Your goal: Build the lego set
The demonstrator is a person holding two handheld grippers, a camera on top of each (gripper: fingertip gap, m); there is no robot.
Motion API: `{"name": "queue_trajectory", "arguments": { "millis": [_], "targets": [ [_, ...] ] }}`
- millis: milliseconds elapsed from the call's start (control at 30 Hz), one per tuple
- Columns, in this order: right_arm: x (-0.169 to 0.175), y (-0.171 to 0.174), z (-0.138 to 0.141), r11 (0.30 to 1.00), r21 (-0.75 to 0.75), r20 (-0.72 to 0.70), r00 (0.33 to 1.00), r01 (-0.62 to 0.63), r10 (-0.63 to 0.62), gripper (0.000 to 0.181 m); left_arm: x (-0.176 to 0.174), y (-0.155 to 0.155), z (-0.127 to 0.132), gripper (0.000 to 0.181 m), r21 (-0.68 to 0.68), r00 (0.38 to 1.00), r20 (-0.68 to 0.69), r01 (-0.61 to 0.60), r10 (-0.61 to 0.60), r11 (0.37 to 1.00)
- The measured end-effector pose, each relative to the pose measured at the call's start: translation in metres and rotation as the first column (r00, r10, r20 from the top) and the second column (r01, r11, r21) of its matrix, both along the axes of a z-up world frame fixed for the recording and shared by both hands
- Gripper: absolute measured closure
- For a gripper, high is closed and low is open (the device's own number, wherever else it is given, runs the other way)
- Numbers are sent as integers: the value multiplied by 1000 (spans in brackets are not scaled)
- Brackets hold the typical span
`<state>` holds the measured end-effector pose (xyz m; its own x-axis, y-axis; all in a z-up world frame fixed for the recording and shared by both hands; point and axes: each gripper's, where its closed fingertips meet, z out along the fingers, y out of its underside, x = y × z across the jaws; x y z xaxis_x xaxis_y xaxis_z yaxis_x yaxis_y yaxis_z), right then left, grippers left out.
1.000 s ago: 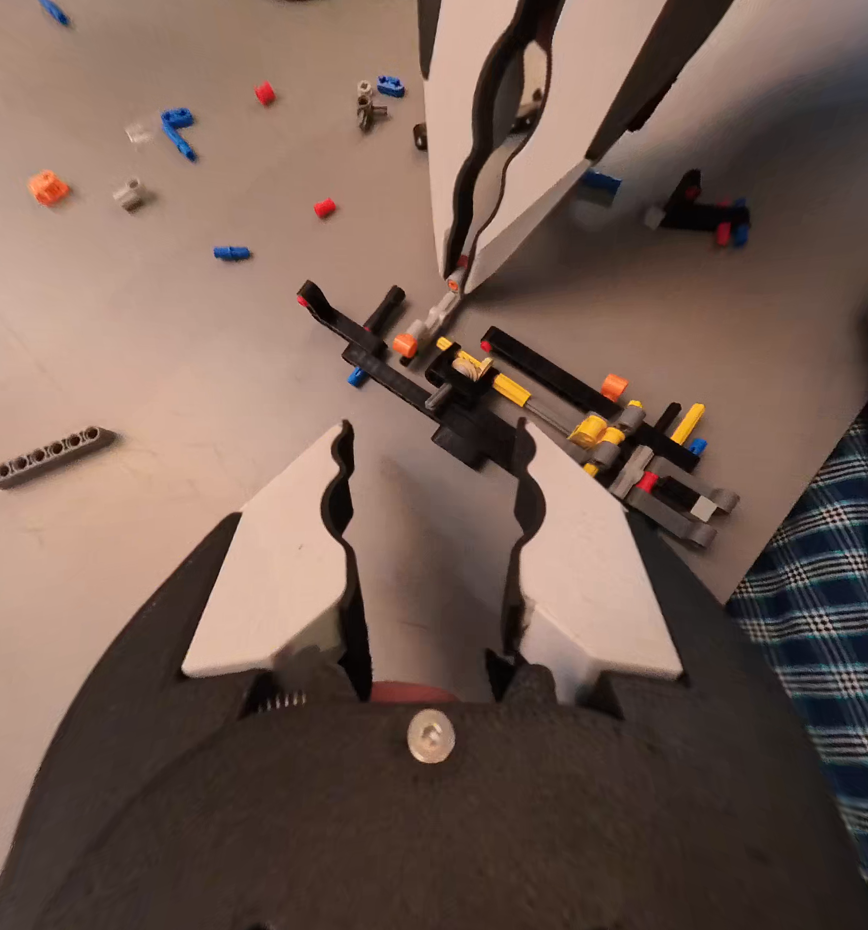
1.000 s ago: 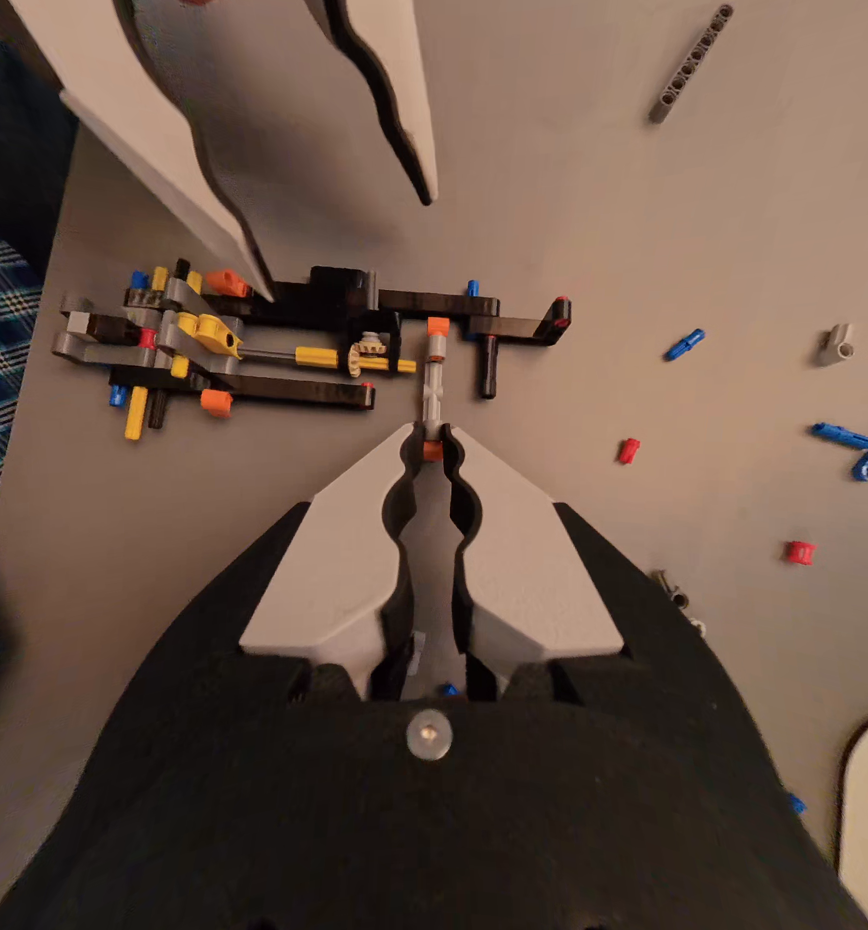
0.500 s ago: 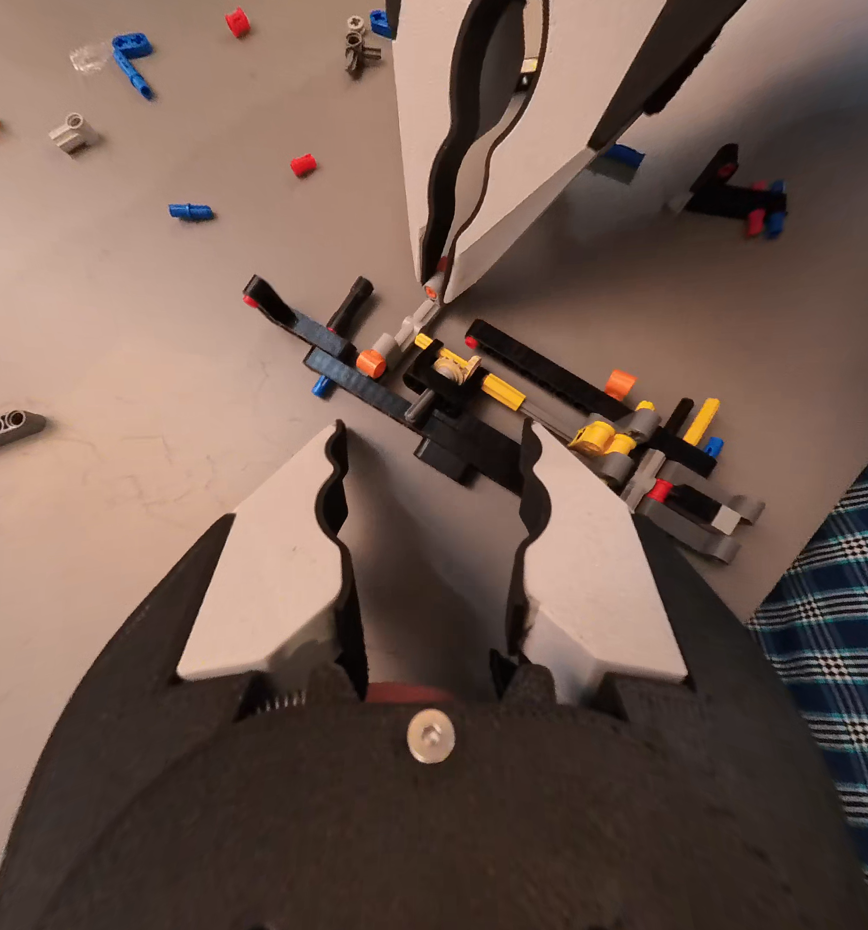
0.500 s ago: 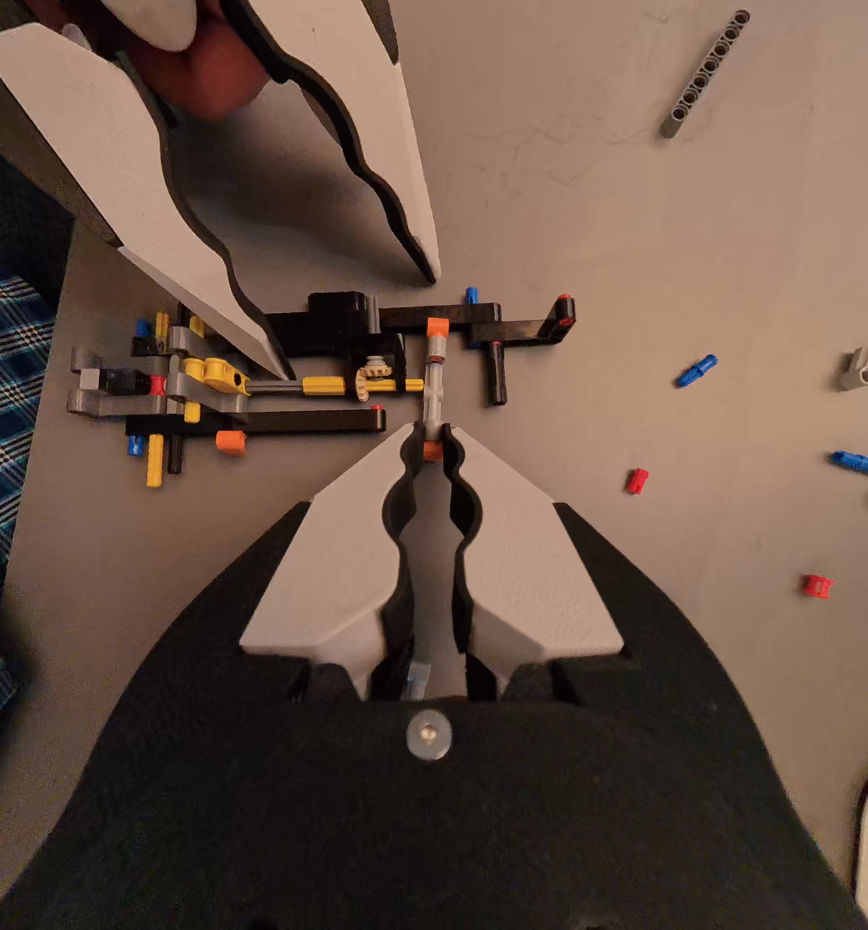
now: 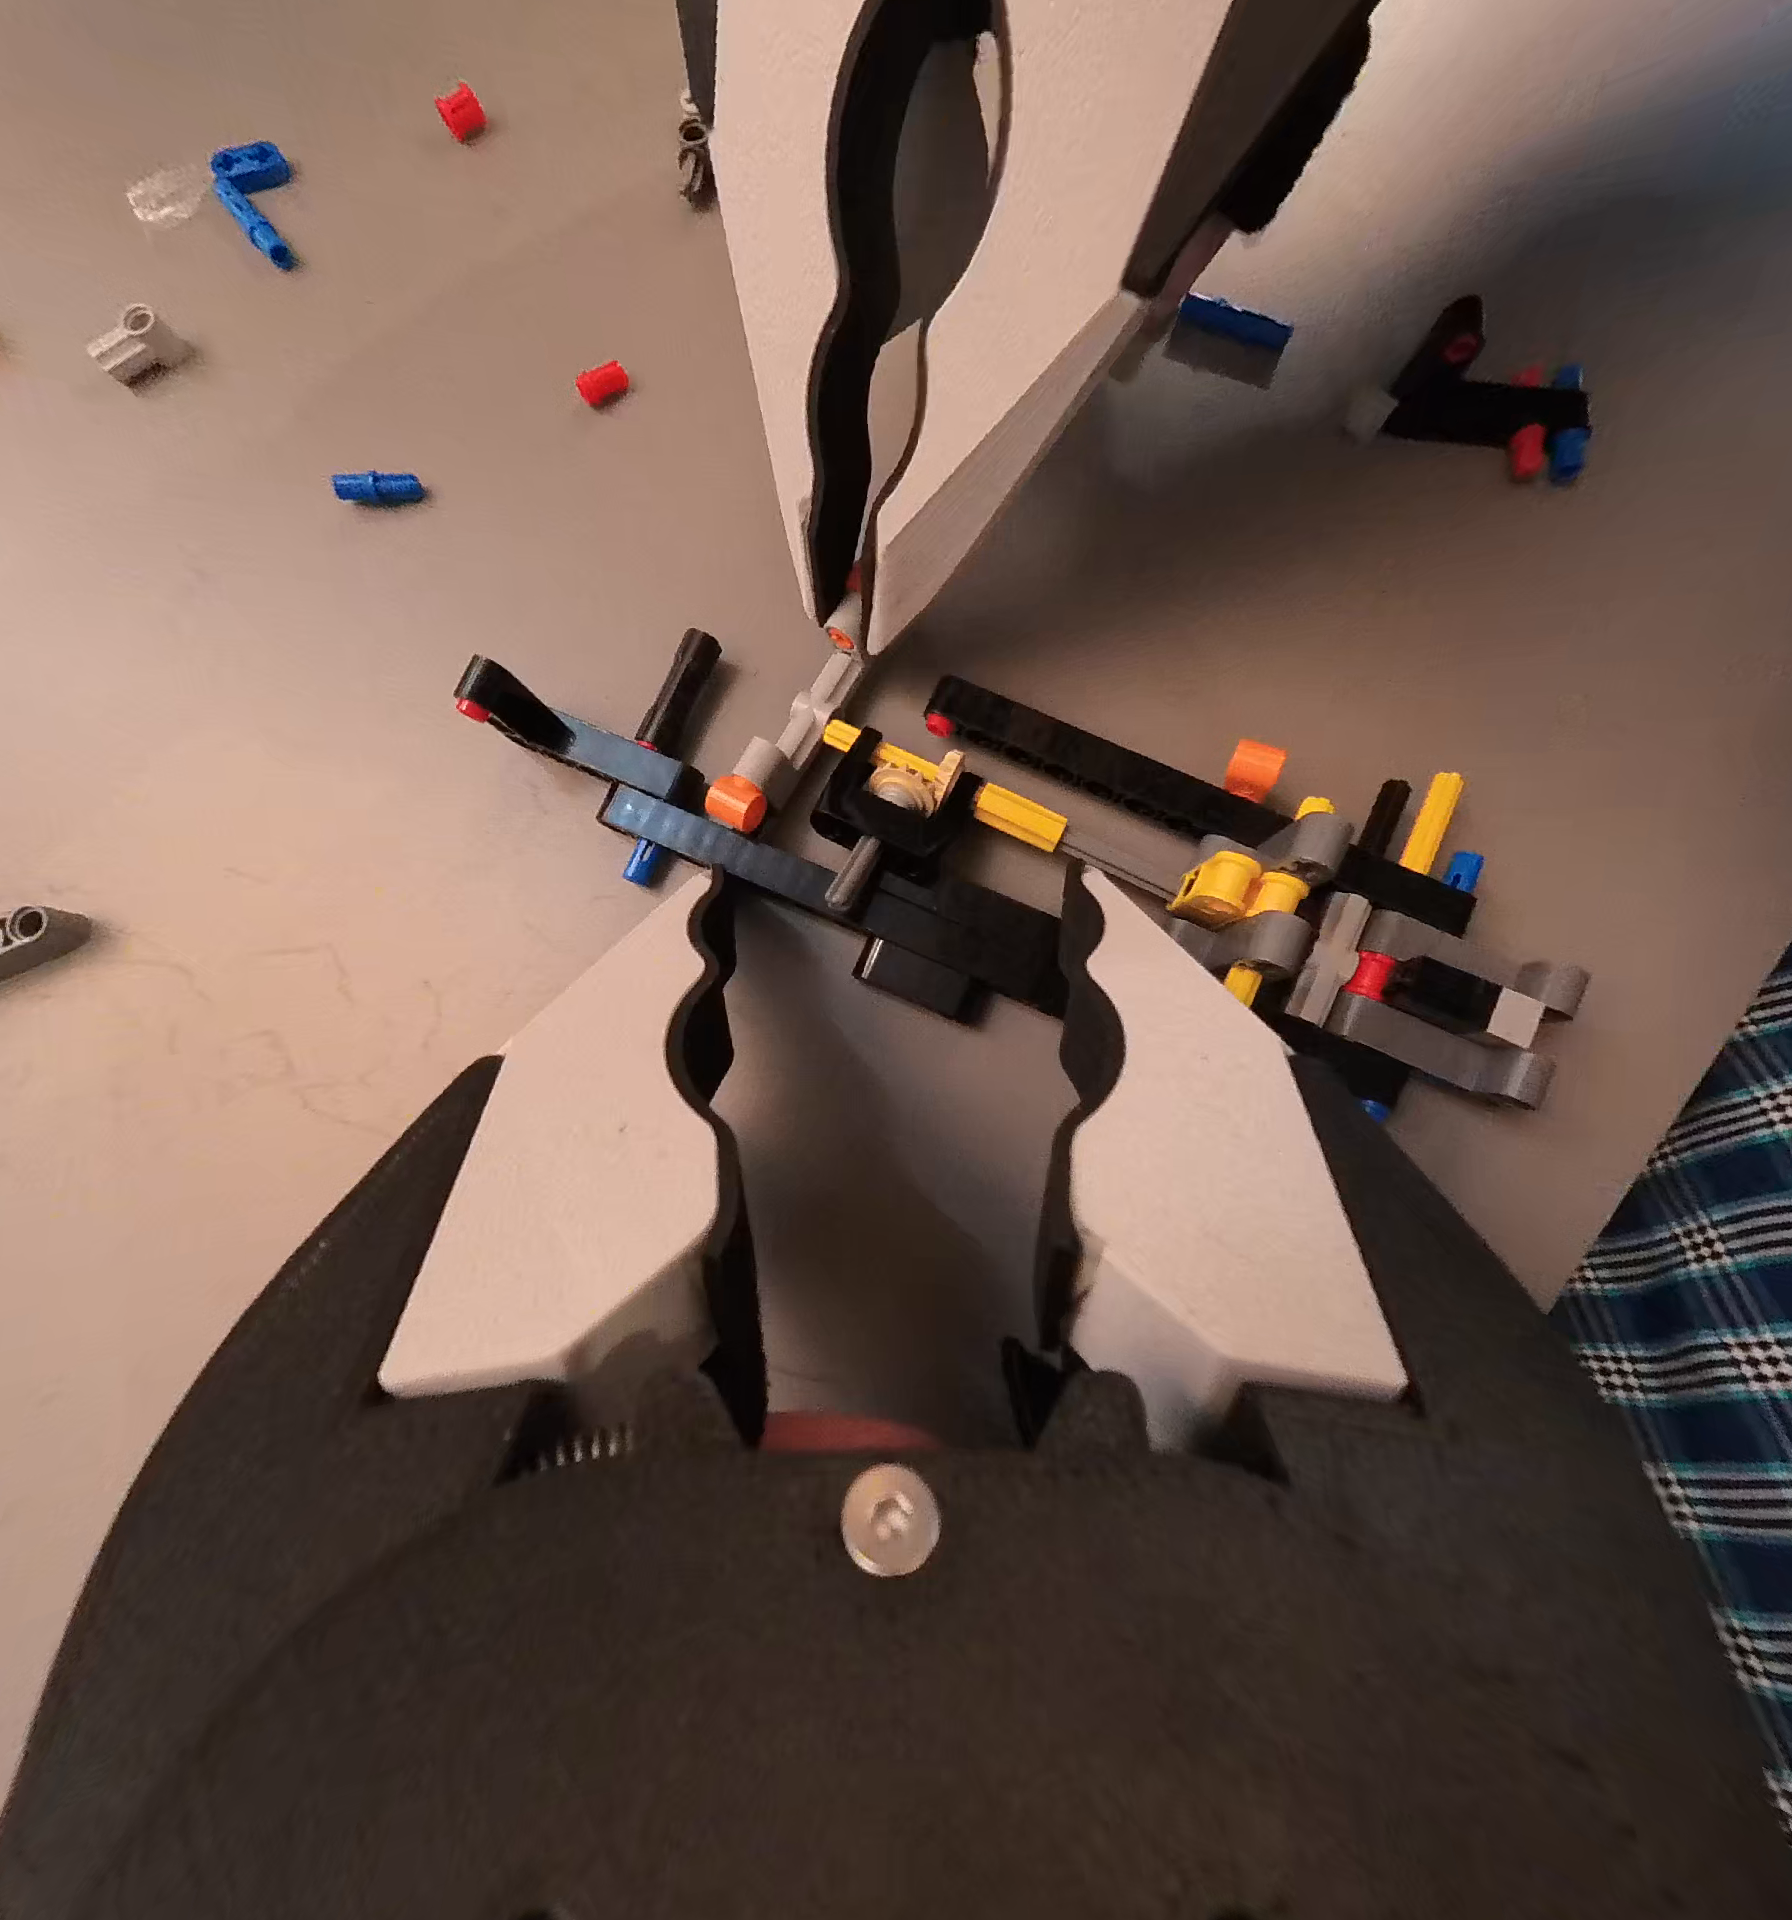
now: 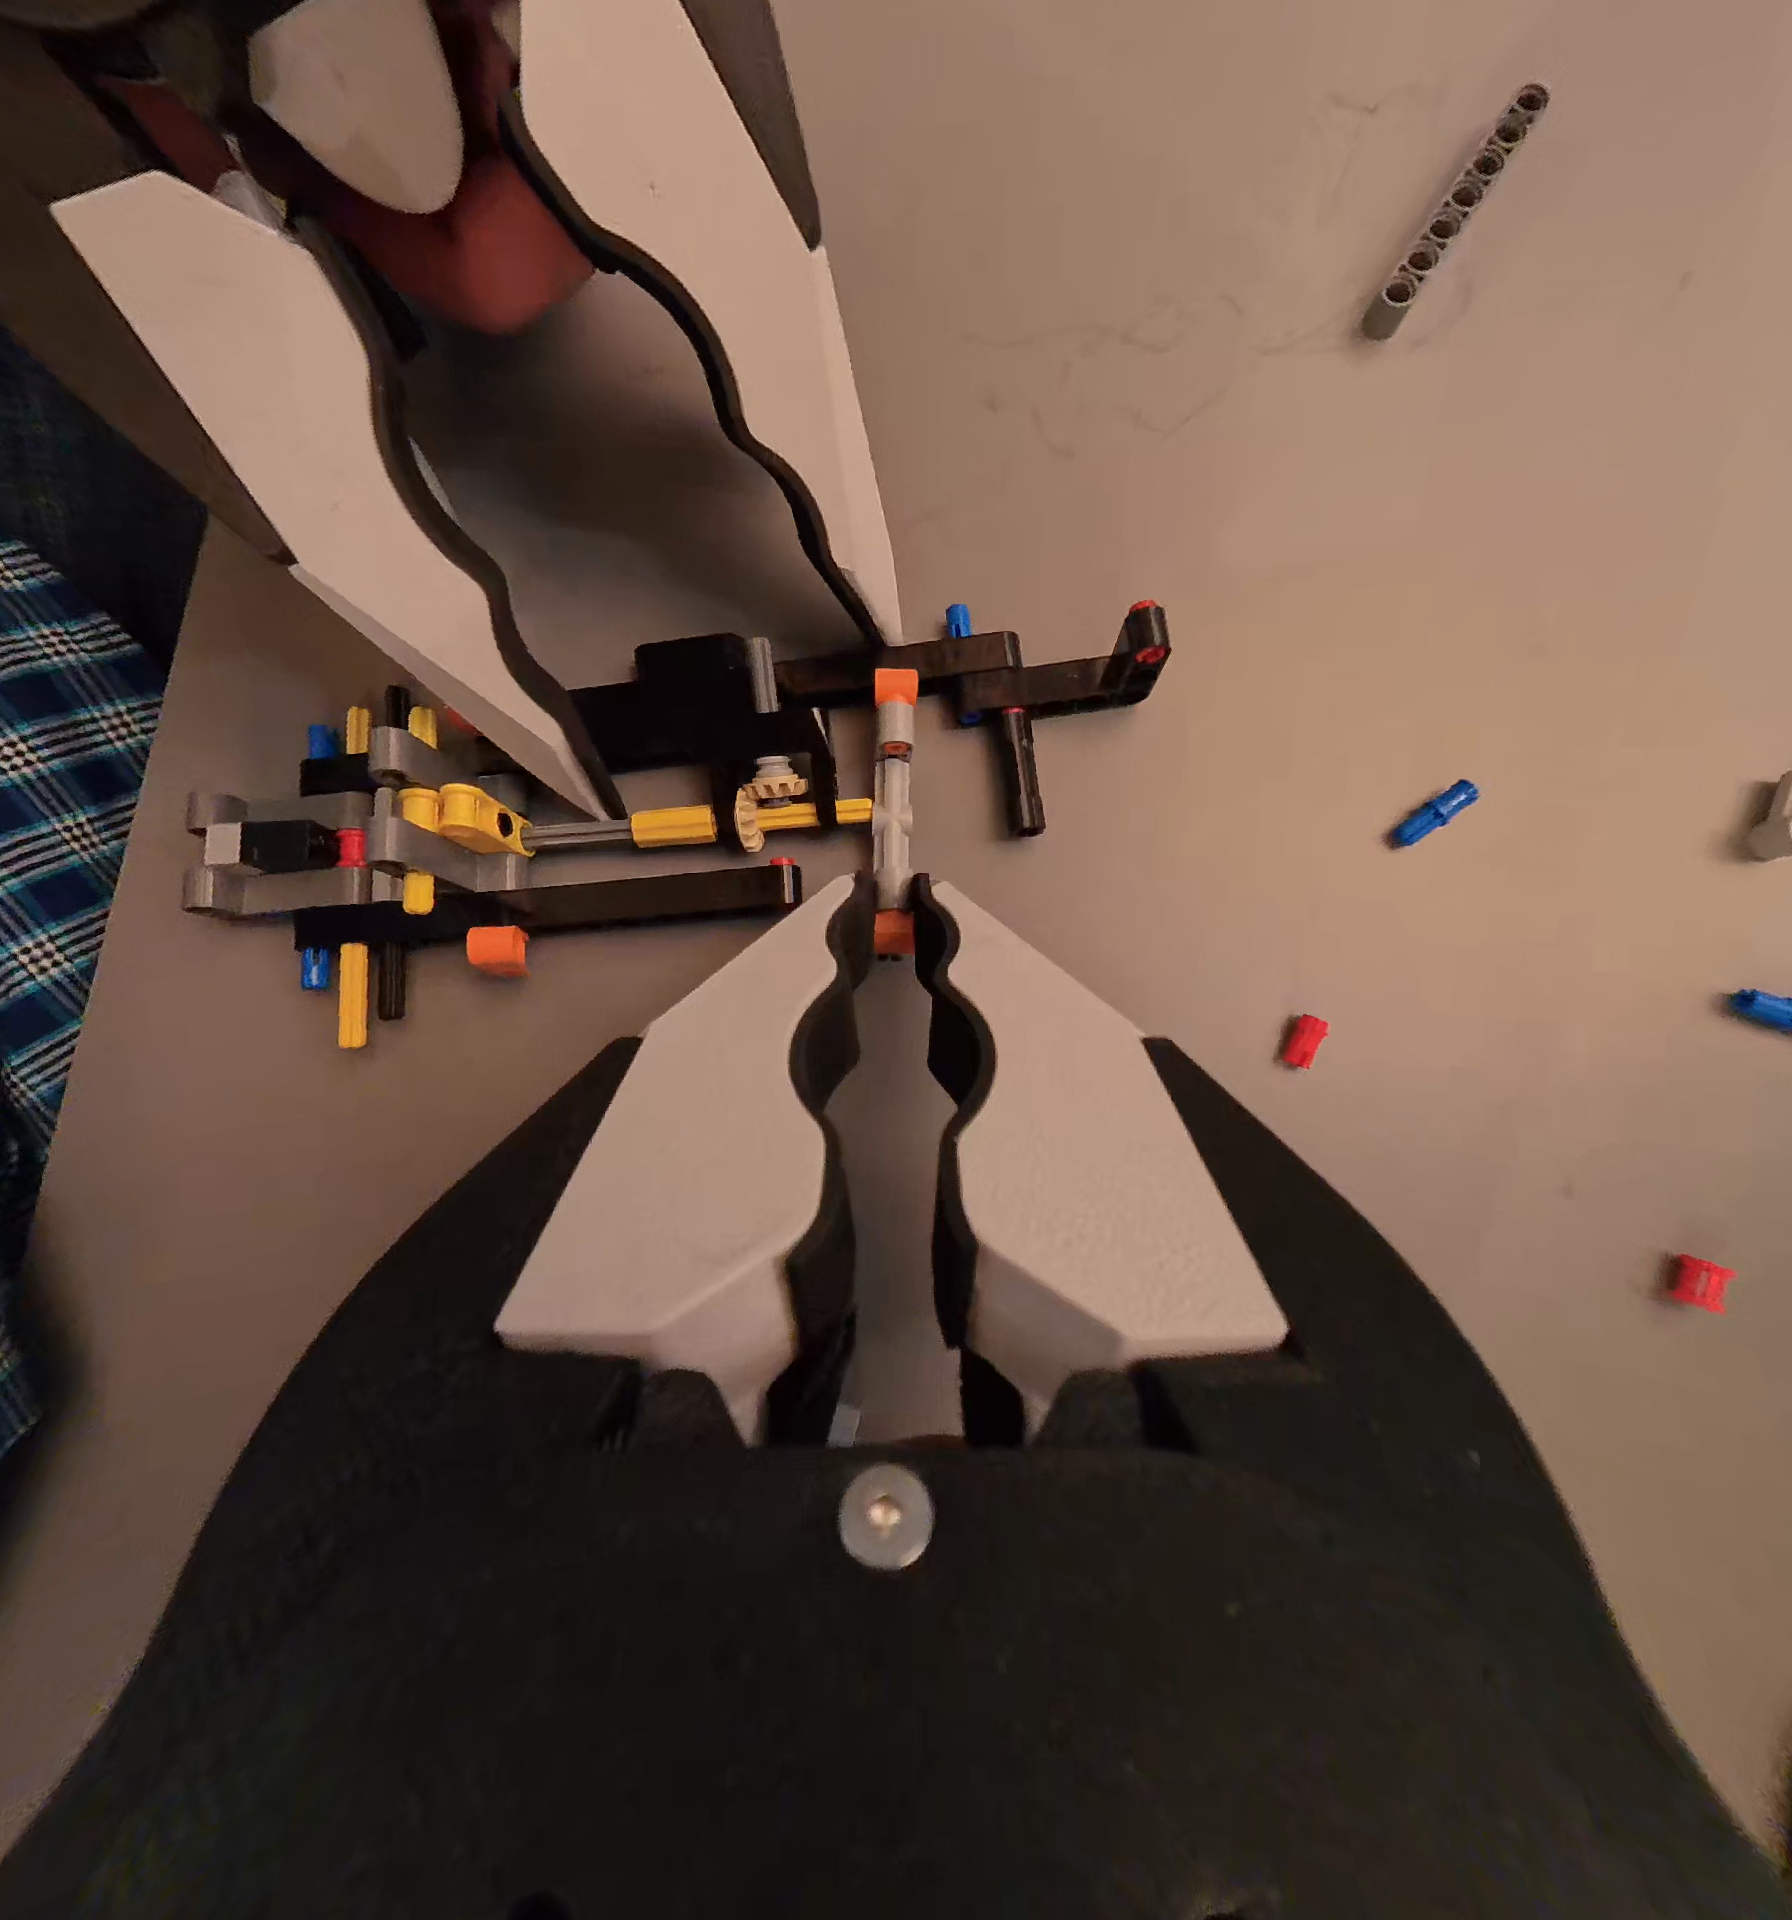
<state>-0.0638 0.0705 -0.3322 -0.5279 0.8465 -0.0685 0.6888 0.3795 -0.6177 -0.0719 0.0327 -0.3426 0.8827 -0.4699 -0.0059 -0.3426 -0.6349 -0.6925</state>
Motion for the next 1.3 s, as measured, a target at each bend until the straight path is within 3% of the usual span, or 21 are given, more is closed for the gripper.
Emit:
{"name": "queue_trajectory", "arguments": {
  "millis": [33, 433, 667, 833, 1033, 1300],
  "targets": [
    [0, 0, 0, 1000, 4, -3, 1000, -10, 10, 177, 0, 0, 0, 120, 0, 1000, -1, -1, 1, 1000],
    [2, -4, 4, 980, 81, -53, 981, -182, 187, 177, -1, 1, 0, 121, 9, 1000, 2, 1, -1, 1000],
    [5, -7, 5, 963, 53, -67, 961, -264, 267, 177, -1, 1, 0, 122, 18, 1000, 8, -3, 3, 1000],
    [6, -7, 2, 953, 58, -69, 951, -297, 300, 177, -1, 1, 0, 120, 28, 1000, 3, -6, 5, 1000],
    [6, -5, 1, 953, 78, -75, 952, -292, 298, 177, -4, 5, 4, 104, 84, 995, -98, 17, -9, 996],
    [10, -14, 0, 953, 66, -81, 951, -294, 299, 177, 2, 9, 8, 107, 99, 983, -170, 82, -65, 992]
  ]
}}
